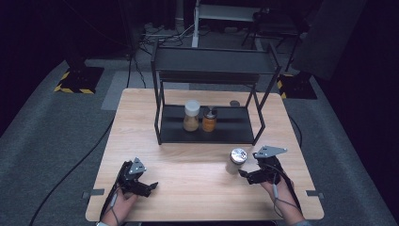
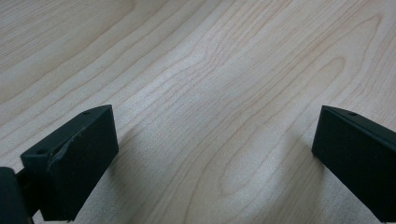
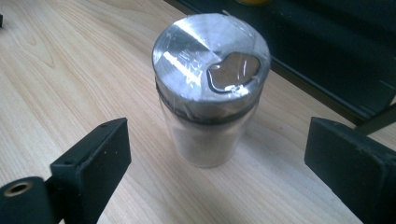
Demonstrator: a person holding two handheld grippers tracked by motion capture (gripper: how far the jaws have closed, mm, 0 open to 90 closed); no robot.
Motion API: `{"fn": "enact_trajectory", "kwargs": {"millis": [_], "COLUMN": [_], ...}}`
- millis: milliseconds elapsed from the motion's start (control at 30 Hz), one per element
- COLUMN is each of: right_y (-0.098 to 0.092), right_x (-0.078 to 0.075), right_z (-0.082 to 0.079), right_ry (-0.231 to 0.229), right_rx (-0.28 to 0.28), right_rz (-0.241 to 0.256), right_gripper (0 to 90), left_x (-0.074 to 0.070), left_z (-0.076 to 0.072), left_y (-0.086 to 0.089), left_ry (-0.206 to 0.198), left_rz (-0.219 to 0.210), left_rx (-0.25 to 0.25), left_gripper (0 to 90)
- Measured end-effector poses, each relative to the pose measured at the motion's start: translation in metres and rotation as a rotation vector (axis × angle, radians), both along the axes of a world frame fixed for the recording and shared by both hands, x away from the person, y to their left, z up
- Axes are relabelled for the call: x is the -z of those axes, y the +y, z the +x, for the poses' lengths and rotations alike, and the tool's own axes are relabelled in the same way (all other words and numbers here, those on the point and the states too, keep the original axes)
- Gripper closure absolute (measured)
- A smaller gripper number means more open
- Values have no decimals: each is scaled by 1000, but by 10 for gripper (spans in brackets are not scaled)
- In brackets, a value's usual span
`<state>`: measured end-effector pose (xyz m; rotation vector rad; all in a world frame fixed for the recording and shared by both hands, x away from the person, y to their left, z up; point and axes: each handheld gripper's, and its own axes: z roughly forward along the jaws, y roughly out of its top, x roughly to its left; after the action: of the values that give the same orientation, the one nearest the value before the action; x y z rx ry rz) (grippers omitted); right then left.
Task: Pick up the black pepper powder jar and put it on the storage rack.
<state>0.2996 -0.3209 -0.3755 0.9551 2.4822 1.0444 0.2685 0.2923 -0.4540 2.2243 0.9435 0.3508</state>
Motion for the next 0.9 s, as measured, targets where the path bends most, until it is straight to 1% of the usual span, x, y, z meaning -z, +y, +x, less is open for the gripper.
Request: {"fn": "enact_trajectory", "kwargs": {"millis": [433, 567, 667, 733, 867, 900], "right_y": [21, 30, 36, 40, 46, 48], "right_x": [8, 10, 11, 12, 14, 14], "right_z": [19, 27, 32, 34, 40, 39], "right_ry": [25, 33, 40, 41, 58, 54], "right_rx": [-26, -33, -36, -31, -34, -30], "right_rz": [-14, -26, -46, -62, -94, -105], "right_gripper": [72, 88, 130, 176, 284, 295], "left_x": [0, 0, 0, 0, 0, 0], "left_z": [0, 0, 0, 0, 0, 0], "left_y": [0, 0, 0, 0, 0, 0], "left_ry": [0, 0, 0, 0, 1, 1], "left_rz": [0, -1, 0, -1, -2, -1], "left_rx": [0, 0, 0, -1, -1, -1], "left_gripper": [0, 0, 0, 0, 0, 0]}}
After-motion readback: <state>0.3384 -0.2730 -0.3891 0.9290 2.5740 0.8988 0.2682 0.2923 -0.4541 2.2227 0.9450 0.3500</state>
